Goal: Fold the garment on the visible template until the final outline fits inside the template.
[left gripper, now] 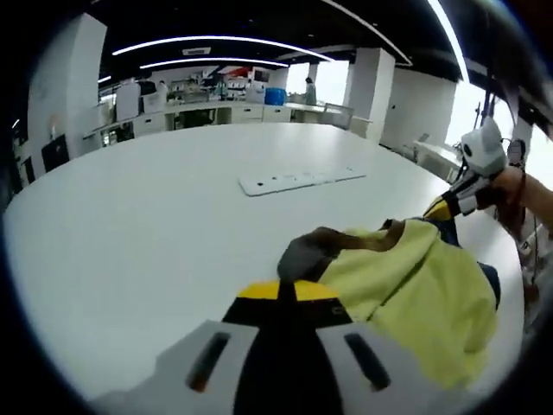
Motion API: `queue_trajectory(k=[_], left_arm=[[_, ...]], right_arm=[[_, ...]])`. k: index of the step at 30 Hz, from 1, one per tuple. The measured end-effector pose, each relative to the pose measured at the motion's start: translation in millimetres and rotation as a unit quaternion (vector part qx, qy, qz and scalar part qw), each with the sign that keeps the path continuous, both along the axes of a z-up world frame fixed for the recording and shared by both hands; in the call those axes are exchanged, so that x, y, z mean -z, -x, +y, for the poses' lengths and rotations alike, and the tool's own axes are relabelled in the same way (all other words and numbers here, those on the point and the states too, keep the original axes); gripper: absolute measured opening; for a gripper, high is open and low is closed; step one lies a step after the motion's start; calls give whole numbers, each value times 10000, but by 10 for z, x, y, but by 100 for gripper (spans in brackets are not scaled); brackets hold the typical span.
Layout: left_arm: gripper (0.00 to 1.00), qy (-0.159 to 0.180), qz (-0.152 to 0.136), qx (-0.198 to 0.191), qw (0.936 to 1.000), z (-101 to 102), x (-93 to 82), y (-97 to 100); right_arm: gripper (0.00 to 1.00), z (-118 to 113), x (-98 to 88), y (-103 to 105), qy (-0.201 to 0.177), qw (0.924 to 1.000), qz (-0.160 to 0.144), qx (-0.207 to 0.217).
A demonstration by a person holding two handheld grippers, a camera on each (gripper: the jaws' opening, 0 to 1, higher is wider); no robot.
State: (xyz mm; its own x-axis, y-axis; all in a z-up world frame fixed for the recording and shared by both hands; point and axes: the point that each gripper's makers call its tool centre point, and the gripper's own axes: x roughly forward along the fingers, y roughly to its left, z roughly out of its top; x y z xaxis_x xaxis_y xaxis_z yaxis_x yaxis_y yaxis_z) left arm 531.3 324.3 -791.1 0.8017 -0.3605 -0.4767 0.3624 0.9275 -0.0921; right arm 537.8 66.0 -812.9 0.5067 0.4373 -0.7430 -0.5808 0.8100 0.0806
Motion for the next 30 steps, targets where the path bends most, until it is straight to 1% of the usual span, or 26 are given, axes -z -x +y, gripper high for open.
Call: queue_trajectory(k=[1, 3, 4, 5, 6, 9, 11, 12, 13, 15, 17, 19, 22, 25, 28, 30], left_arm=[[0, 52, -94, -14, 9999, -5, -47, -21], [0, 227, -230, -101, 9994, -20, -139, -51], [0, 277, -306, -111, 9991, -7, -174, -77], [0, 285, -343, -102, 9990, -2, -195, -87], [0, 283, -386, -144, 9988, -2, -225, -98], [0, 378, -466, -191, 9980, 3, -275, -101], [0, 435, -512, -229, 9975, 56, -286, -114], [0, 439, -533, -246, 9973, 45, -297, -124], [0, 442, -533, -253, 9973, 49, -295, -133], [0, 540, -438, -303, 9971, 51, -253, -142], [0, 566, -325, -335, 9973, 52, -189, -129], [0, 454, -261, -291, 9982, 41, -145, -105], [0, 377, -223, -242, 9987, 16, -126, -75], [0, 407, -212, -246, 9986, -11, -139, -48], [0, 436, -192, -266, 9985, 3, -135, -41], [0, 442, -183, -269, 9985, -3, -131, -35]], right_arm=[[0, -3, -33, -62, -21, 9999, -90, 69], [0, 0, -104, -118, -102, 9994, -265, 189], [0, 2, -113, -122, -115, 9993, -280, 203], [0, 3, -134, -142, -162, 9991, -308, 256], [0, -3, -187, -192, -256, 9980, -421, 405], [0, 1, -230, -197, -301, 9977, -441, 425], [0, -4, -220, -185, -303, 9976, -436, 435], [0, -8, -209, -187, -295, 9976, -449, 441], [0, -10, -164, -182, -224, 9980, -456, 372], [0, 23, -79, -89, -93, 9996, -252, 105], [0, 13, -10, -77, -83, 9997, -218, 109], [0, 6, 29, -50, -109, 9998, -114, 80], [7, 11, 64, 0, -124, 9999, -32, -1], [12, -28, 75, 91, 26, 10000, -9, -50], [11, -41, 59, 106, 51, 9999, -41, -99], [9, -42, 75, 153, 43, 9999, 15, -140]])
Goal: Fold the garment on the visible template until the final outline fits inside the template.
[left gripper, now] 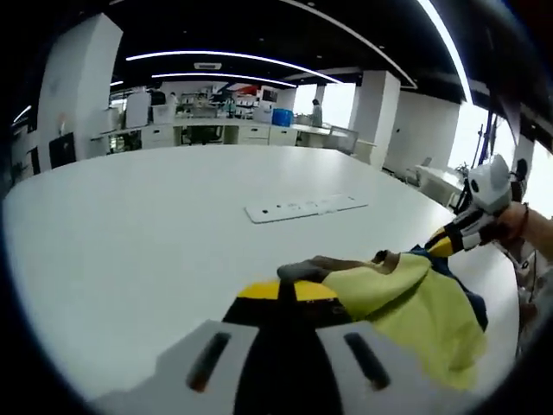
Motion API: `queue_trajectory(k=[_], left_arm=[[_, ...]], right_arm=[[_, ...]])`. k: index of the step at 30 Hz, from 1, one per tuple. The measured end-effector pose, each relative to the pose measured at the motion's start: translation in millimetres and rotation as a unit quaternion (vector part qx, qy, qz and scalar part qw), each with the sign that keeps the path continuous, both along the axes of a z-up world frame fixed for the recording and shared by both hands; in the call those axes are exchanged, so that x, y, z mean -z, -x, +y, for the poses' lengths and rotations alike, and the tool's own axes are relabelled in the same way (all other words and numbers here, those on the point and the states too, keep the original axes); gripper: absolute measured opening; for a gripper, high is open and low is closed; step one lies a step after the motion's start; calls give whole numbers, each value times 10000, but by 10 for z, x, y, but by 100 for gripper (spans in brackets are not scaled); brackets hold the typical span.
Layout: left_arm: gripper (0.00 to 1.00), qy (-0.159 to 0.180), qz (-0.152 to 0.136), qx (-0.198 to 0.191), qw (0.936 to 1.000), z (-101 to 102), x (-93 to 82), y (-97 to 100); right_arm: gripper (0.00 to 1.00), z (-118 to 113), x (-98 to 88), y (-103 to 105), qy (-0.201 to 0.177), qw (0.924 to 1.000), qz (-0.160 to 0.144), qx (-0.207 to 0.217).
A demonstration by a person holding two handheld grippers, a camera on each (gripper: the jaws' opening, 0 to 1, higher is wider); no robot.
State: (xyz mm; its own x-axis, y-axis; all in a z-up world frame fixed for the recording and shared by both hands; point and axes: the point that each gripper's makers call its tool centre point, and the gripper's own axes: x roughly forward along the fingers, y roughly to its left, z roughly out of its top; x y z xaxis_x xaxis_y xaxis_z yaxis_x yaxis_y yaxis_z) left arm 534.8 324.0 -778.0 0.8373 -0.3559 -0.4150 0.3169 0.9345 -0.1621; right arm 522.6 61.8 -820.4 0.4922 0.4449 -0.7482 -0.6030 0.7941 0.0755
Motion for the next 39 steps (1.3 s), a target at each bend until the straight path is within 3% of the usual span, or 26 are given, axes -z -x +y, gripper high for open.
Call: queue_trajectory(k=[4, 8, 12, 17, 23, 26, 29, 34, 37, 39], left_arm=[[0, 5, 23, -6, 10000, 8, 19, -15], [0, -13, -20, 8, 10000, 4, -6, -6], [0, -7, -392, 46, 9992, 10, -163, -71], [0, 109, -593, -95, 9981, 16, -240, -173], [0, 303, -609, -468, 9966, 76, -75, -384], [0, 484, -445, -763, 9949, 148, 69, -451], [0, 572, -240, -933, 9937, 170, 203, -422], [1, 371, -55, -979, 9945, 218, 390, -474], [5, 246, -8, -1010, 9946, 257, 407, -459], [13, 108, -54, -963, 9953, 271, 360, -436]], right_arm=[[1, -25, 37, 28, -34, 9999, 109, 26], [0, -30, -20, 55, 2, 10000, 55, 13], [0, -71, -186, -57, -25, 9993, -348, 95], [0, -137, -399, -366, -285, 9924, -992, 676], [0, -75, -350, -579, -361, 9860, -1269, 1024], [0, -42, -264, -778, -441, 9816, -1349, 1277], [0, -9, -158, -840, -331, 9814, -1331, 1343], [0, 26, 12, -892, -278, 9825, -1139, 1445], [0, 43, 69, -914, -336, 9829, -994, 1512], [4, 52, 22, -856, -434, 9822, -963, 1553]])
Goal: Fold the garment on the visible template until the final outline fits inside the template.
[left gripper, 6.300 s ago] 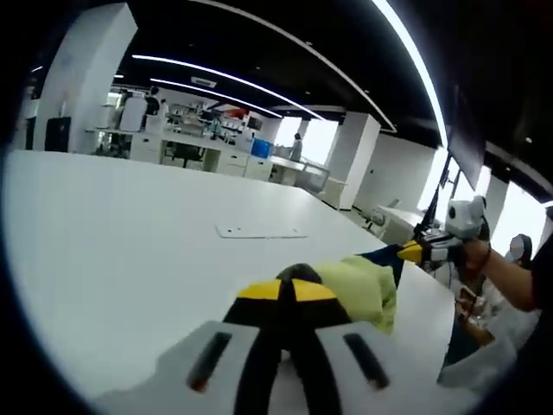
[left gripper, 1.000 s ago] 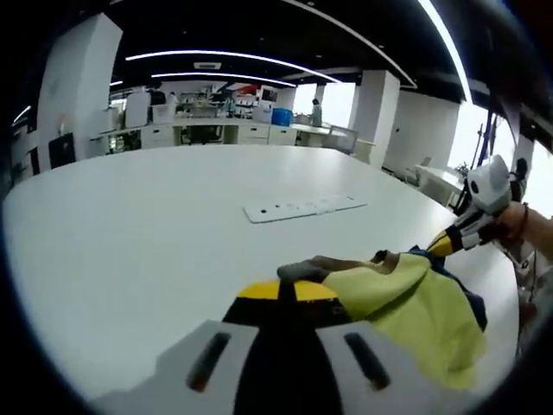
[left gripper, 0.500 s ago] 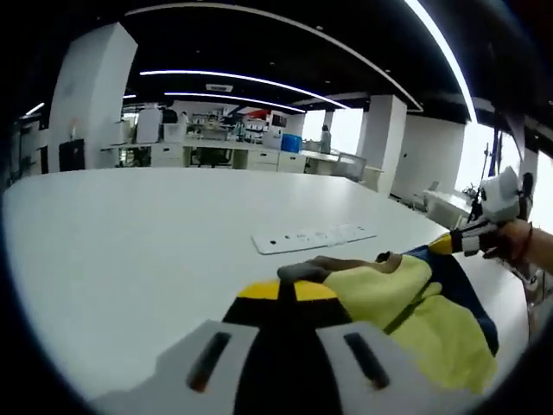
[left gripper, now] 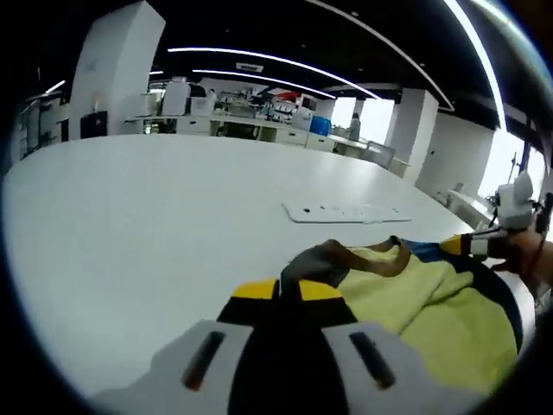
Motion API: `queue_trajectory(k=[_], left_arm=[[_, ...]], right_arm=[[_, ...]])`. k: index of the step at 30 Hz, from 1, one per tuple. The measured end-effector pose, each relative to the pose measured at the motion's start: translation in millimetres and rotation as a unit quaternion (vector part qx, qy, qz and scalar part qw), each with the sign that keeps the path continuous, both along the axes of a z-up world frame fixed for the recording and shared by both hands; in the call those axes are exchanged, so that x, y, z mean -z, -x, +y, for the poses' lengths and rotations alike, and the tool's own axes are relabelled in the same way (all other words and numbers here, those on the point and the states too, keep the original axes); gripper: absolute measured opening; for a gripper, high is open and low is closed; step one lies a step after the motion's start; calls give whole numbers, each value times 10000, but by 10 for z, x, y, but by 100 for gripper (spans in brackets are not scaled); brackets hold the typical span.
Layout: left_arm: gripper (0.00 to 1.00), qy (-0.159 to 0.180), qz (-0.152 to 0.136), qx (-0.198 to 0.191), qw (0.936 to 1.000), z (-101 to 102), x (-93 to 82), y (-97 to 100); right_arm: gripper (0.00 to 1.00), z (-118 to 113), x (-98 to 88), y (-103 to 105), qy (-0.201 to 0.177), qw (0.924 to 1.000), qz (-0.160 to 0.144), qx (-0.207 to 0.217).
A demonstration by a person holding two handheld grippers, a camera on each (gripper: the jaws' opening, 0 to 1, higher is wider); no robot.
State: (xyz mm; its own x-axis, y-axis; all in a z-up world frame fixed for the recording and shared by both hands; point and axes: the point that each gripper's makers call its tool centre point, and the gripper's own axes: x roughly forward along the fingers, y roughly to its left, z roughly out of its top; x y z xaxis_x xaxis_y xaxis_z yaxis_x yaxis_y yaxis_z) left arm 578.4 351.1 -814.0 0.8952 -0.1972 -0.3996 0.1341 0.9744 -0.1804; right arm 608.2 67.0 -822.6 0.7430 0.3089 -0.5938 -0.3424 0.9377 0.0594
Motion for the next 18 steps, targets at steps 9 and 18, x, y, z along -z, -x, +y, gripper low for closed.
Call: queue_trajectory(k=[9, 18], left_arm=[[46, 44, -146, 444, 9989, -59, -481, 285], [64, -13, -322, 961, 9949, -214, -1109, 812]], right_arm=[[61, 11, -299, 208, -98, 9999, -7, -84], [85, 106, -554, 701, -179, 9986, 117, -479]])
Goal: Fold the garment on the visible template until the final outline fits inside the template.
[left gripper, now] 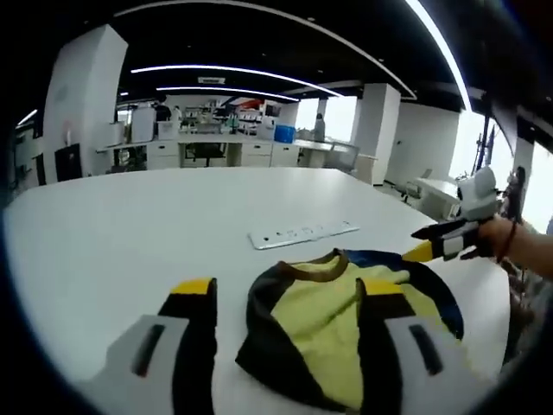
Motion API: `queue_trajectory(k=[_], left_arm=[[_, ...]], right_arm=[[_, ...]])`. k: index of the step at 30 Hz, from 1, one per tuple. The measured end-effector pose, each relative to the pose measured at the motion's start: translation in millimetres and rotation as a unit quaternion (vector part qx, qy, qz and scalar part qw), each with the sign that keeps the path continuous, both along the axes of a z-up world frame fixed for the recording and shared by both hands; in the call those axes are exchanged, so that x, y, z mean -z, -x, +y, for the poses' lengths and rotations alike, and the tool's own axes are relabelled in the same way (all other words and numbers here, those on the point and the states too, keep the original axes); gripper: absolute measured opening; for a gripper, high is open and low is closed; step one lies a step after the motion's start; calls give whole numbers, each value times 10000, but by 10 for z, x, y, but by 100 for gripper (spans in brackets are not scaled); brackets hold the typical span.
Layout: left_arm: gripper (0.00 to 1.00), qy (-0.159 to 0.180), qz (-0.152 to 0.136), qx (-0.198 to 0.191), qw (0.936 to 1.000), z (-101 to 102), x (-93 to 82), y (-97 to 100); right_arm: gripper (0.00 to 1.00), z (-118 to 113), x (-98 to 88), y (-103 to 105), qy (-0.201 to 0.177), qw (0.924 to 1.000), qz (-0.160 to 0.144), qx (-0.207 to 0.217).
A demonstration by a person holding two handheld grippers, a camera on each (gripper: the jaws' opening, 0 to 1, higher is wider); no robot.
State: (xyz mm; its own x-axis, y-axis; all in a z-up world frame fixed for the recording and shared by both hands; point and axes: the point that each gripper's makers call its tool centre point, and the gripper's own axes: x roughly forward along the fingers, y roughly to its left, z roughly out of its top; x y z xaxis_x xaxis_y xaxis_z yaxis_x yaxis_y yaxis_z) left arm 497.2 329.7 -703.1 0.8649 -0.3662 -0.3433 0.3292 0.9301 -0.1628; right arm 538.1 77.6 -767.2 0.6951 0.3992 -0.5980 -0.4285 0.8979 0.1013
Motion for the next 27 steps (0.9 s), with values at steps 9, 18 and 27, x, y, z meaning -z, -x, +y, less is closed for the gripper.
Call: queue_trajectory(k=[9, 18, 27], left_arm=[[69, -336, -443, 710, 9959, -346, -591, 501], [67, -475, -563, 1141, 9907, -522, -1214, 811], [60, -724, -309, 1060, 9912, -408, -1065, 729]], right_arm=[[90, 95, -29, 449, -8, 9996, 200, -195], [89, 65, -120, 713, -61, 9990, 302, -319], [84, -15, -74, 866, -174, 9986, 475, -181]])
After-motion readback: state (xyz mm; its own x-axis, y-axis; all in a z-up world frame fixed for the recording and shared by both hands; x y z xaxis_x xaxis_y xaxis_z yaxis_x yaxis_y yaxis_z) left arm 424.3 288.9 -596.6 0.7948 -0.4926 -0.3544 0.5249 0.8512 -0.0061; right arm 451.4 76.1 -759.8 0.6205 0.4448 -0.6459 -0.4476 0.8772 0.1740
